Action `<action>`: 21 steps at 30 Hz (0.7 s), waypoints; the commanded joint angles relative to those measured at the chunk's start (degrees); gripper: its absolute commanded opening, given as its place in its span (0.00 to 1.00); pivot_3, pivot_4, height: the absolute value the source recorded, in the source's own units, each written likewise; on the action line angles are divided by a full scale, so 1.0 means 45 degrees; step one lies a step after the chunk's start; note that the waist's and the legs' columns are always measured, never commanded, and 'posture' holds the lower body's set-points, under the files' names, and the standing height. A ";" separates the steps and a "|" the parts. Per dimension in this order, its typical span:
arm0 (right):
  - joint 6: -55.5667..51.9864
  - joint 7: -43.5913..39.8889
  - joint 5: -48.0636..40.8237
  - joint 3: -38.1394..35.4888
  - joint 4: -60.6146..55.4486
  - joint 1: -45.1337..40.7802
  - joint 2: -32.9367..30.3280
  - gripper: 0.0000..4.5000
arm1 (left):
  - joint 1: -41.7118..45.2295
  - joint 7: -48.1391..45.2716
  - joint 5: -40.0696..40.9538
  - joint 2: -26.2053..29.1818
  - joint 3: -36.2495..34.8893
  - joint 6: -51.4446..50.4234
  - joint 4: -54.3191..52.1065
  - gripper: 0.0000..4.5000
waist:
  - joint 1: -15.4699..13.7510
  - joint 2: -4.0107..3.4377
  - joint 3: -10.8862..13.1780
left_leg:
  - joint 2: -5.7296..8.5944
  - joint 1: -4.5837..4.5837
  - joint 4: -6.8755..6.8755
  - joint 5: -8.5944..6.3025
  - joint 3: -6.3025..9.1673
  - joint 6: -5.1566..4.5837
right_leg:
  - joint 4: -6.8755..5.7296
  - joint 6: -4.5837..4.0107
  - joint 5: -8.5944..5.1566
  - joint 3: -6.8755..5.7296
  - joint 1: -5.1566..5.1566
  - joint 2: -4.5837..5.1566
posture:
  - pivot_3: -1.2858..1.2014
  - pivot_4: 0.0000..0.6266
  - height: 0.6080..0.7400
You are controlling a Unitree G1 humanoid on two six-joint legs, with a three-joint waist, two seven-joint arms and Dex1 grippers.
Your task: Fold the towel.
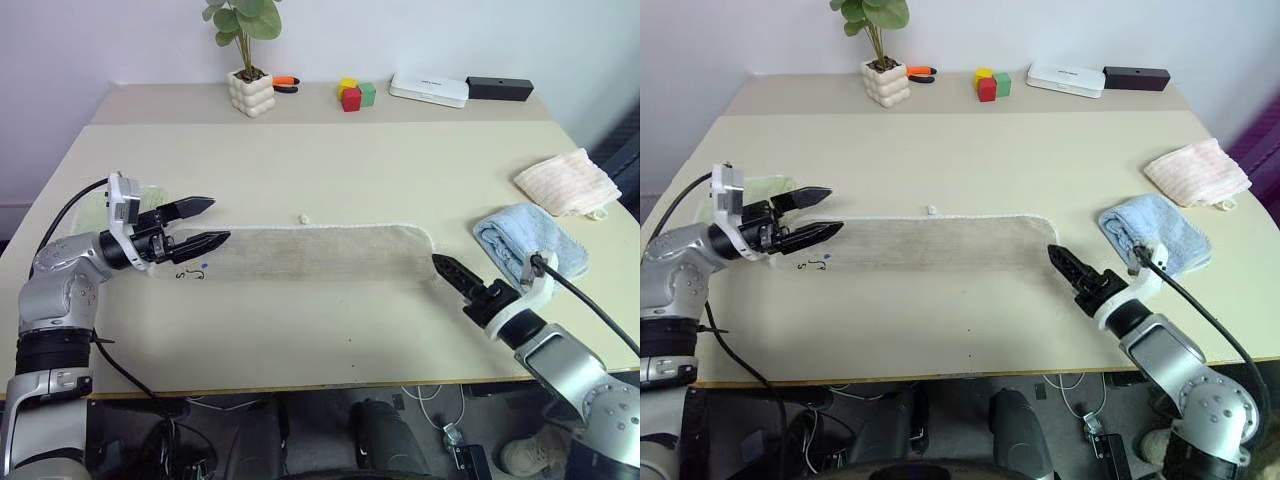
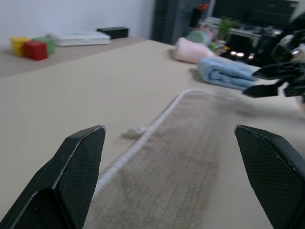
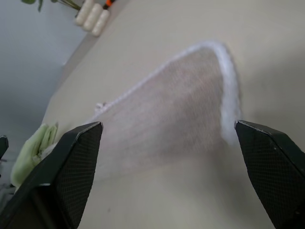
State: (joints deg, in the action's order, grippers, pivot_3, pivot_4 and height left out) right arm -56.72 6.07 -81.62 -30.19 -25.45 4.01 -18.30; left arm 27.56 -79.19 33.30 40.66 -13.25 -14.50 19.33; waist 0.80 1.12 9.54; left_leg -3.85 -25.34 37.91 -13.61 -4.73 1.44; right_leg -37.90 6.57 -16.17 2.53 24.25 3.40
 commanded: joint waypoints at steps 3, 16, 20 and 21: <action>0.0616 0.0928 -0.0876 0.0725 0.0152 0.0164 0.0147 1.00 | 0.0014 -0.0829 0.0041 0.0406 -0.0233 0.0400 0.0065 0.99 | 0.0014 0.0000 0.0000 | -0.0001 0.0000 0.0000 -0.0001 0.0004 -0.0001 | 0.0000 0.0000 0.0000 0.0000 0.0001 -0.0002 | 0.52 0.24 0.96; 0.1549 0.2351 -0.1034 0.2004 0.1840 -0.1004 0.0408 1.00 | -0.0950 -0.0814 0.0115 0.0837 -0.0440 0.0453 -0.0698 0.99 | 0.0050 0.0095 -0.0058 | -0.0006 0.0006 0.0003 -0.0003 0.0011 -0.0005 | 0.0002 -0.0035 -0.0018 0.0000 -0.0012 0.0000 | 0.52 0.24 0.96; 0.1941 0.2513 -0.0703 0.2154 0.2486 -0.1568 0.0558 1.00 | -0.1139 -0.0564 0.0162 0.0741 -0.0524 0.0426 -0.0951 0.99 | 0.0072 0.0097 -0.0060 | -0.0011 0.0006 0.0001 -0.0004 0.0012 -0.0007 | 0.0002 -0.0005 -0.0002 -0.0001 -0.0010 -0.0004 | 0.52 0.24 0.96; 0.2035 0.2536 -0.0634 0.2172 0.2620 -0.1654 0.0605 0.95 | -0.1170 -0.0508 0.0165 0.0726 -0.0535 0.0448 -0.0989 1.00 | 0.0066 0.0100 -0.0062 | -0.0011 0.0005 0.0002 -0.0004 0.0012 -0.0007 | 0.0002 -0.0005 -0.0002 -0.0001 -0.0010 -0.0004 | 0.52 0.24 0.96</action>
State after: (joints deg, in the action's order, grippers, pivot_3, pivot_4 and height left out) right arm -48.28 16.86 -85.55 -20.90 -15.19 -3.22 -16.20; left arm 22.44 -81.92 33.15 43.70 -14.01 -13.04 16.86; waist 1.10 1.57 9.26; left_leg -3.90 -25.31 37.92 -13.62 -4.67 1.41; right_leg -37.89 6.54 -16.18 2.52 24.20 3.38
